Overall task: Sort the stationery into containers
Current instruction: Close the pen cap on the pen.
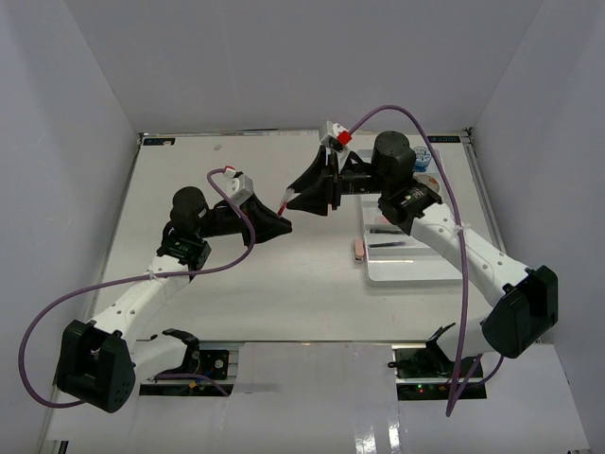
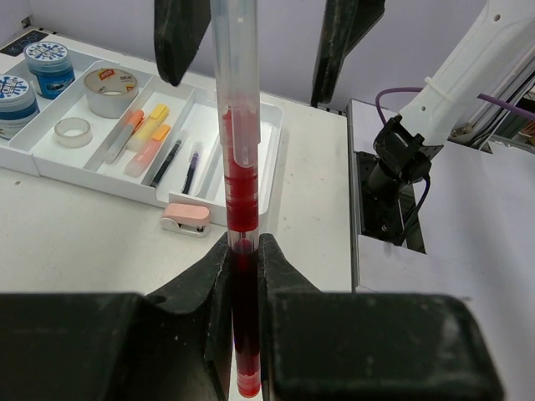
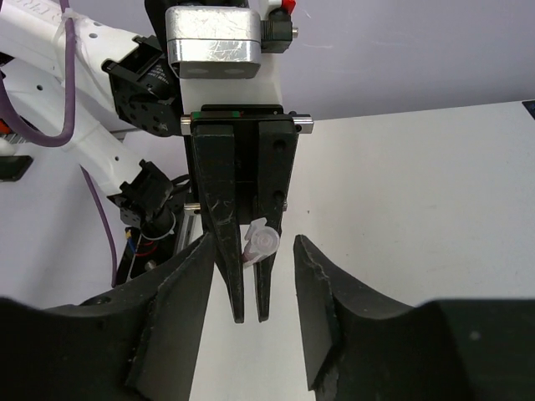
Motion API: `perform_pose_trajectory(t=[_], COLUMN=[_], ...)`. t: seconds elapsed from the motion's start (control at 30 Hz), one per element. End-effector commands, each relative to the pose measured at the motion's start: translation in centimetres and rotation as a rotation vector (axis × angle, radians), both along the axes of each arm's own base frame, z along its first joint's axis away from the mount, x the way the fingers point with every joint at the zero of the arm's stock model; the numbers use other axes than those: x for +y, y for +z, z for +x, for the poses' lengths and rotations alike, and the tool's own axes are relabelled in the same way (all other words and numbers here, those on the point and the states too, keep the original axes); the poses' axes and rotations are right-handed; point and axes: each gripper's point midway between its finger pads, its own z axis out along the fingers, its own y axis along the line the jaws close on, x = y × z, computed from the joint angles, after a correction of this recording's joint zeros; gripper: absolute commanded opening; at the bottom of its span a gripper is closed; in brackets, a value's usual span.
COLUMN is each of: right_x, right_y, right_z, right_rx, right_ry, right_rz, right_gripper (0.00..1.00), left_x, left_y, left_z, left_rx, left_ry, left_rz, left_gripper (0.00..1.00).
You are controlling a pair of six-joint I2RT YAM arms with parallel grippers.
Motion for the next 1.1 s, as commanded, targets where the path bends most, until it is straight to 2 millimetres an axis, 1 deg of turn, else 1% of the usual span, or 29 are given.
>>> perform_pose_trajectory(t=[0.0,0.23,0.6,0.67,0.73,1.07], right_x=[0.11,0.29,0.32,0.25,0.22,-0.05], right_y=[2.21,1.78,1.71,1.91,1.99,2.46], right_z=[-0.22,-0.14,-0.35,-0.43,-0.38,-0.25], right_rx=[-0.046,-0.030,-0.020,-0.024,-0.025,-0.016], right_ry=[0.034,0.043,0.058,0.057,0.055,0.051], right_rz=[0.051,0.044,0.046,0.050,0.051,0.055], right_gripper=[0.48,0.33,0.15,0.09,0.08,0.08], left_x=[-0.14,-0.17,-0.25,-0.27,-0.35,-0.49], left_y=[1.44,1.47,1.38,1.33,1.23,1.17], left_z=[-0.18,-0.45,-0.55,-0.55,-0.64,-1.06], left_rx=[-0.039,-0.046,-0.051,-0.046,-0.044,-0.055], left_ry=[-0.018,-0.031,-0.038,-0.042,-0.046,-0.070], left_rz=[-0.015,-0.015,-0.011,-0.010,-0.009,-0.004], left_gripper=[0.00,0.00,0.00,0.00,0.00,0.00])
